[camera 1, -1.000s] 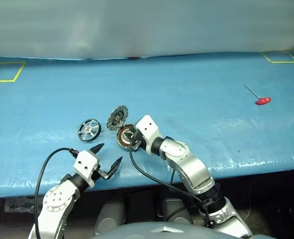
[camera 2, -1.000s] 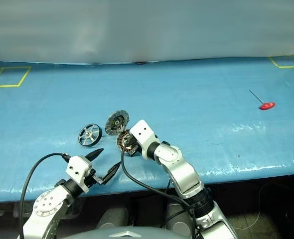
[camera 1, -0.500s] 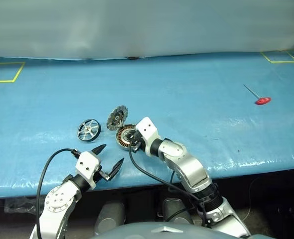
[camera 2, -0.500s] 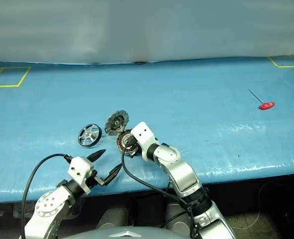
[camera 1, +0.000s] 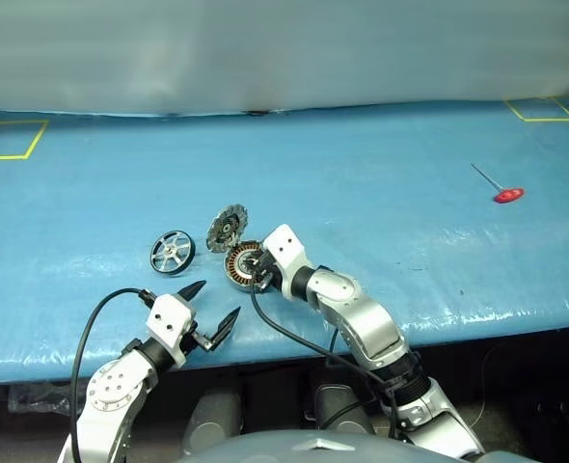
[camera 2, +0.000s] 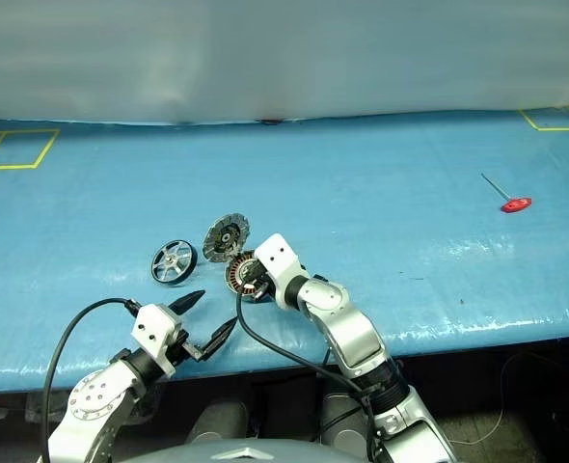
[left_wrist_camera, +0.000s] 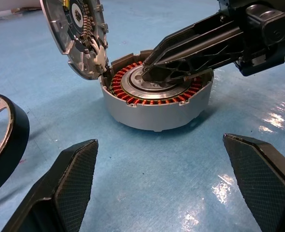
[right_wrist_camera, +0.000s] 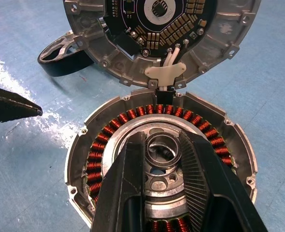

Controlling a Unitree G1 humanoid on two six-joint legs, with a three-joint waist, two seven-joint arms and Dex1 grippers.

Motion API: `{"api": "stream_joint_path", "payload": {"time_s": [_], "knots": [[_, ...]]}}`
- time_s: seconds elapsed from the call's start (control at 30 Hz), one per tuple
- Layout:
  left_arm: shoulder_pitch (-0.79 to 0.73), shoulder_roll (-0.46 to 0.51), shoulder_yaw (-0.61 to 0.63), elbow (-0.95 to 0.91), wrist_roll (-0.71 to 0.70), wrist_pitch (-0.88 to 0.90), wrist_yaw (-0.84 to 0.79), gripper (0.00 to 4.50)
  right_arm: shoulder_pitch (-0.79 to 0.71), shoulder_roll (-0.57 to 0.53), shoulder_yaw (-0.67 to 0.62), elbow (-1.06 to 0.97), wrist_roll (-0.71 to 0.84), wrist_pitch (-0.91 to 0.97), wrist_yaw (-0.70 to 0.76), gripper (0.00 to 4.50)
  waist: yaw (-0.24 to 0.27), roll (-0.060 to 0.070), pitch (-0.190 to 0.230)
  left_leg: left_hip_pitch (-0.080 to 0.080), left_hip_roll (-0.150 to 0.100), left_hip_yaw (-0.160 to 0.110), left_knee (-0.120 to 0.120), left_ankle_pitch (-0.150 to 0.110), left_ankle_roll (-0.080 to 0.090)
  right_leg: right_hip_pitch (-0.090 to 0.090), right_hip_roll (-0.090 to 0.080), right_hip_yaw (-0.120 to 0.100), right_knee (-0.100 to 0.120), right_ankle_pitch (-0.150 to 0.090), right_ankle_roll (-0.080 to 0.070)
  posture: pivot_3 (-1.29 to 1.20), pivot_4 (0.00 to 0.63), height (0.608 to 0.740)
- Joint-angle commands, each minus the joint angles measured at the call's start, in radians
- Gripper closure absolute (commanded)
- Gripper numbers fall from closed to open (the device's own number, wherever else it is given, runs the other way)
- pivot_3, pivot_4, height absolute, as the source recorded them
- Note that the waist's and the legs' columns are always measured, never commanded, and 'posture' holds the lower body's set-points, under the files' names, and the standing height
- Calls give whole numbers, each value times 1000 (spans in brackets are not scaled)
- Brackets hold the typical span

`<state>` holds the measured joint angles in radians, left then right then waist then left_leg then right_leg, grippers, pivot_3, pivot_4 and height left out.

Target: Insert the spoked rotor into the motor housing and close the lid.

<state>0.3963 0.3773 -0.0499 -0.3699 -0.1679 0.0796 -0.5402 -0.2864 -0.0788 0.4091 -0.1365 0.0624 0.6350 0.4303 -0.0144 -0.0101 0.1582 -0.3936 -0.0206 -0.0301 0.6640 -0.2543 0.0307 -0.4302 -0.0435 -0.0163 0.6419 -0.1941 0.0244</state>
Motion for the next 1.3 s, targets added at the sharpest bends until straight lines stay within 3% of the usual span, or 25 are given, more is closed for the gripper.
{"api": "stream_joint_path", "payload": {"time_s": [0.03,0.33,0.57,0.8,0.9,1.13,1.3], "knots": [[-1,-4,2,-13,-9,-17,1,0,-8,0,-1,-29,13,-8,15,3829,0,0,0,0,0,0,0,0,0,0,0,0,0,0,0,0,150,740],[-3,-4,2,-10,-9,-13,3,0,-5,-1,0,-30,14,-1,28,3829,0,0,0,0,0,0,0,0,0,0,0,0,0,0,0,0,150,740],[-6,-6,2,-3,-9,-14,5,0,-5,24,-28,-23,9,-13,-10,1596,0,0,0,0,0,0,0,0,0,0,0,0,0,0,0,0,150,740],[-6,-7,4,1,-11,-21,7,0,-10,11,-55,-176,65,51,12,1596,0,0,0,0,0,0,0,0,0,0,0,0,0,0,0,0,150,740],[-4,-7,6,1,-13,-22,7,0,-17,14,-72,-243,93,105,5,2193,0,0,0,0,0,0,0,0,0,0,0,0,0,0,0,0,150,740],[-3,-8,5,1,-15,-22,6,0,-54,-24,43,-278,18,206,-46,4478,-2,0,0,0,0,0,0,0,0,0,-1,0,0,0,0,0,150,740],[0,-9,3,-3,-14,-21,7,0,-73,-31,125,-240,-38,216,-78,4478,-3,0,0,0,0,0,0,0,0,0,-1,0,0,0,0,0,150,740]]}}
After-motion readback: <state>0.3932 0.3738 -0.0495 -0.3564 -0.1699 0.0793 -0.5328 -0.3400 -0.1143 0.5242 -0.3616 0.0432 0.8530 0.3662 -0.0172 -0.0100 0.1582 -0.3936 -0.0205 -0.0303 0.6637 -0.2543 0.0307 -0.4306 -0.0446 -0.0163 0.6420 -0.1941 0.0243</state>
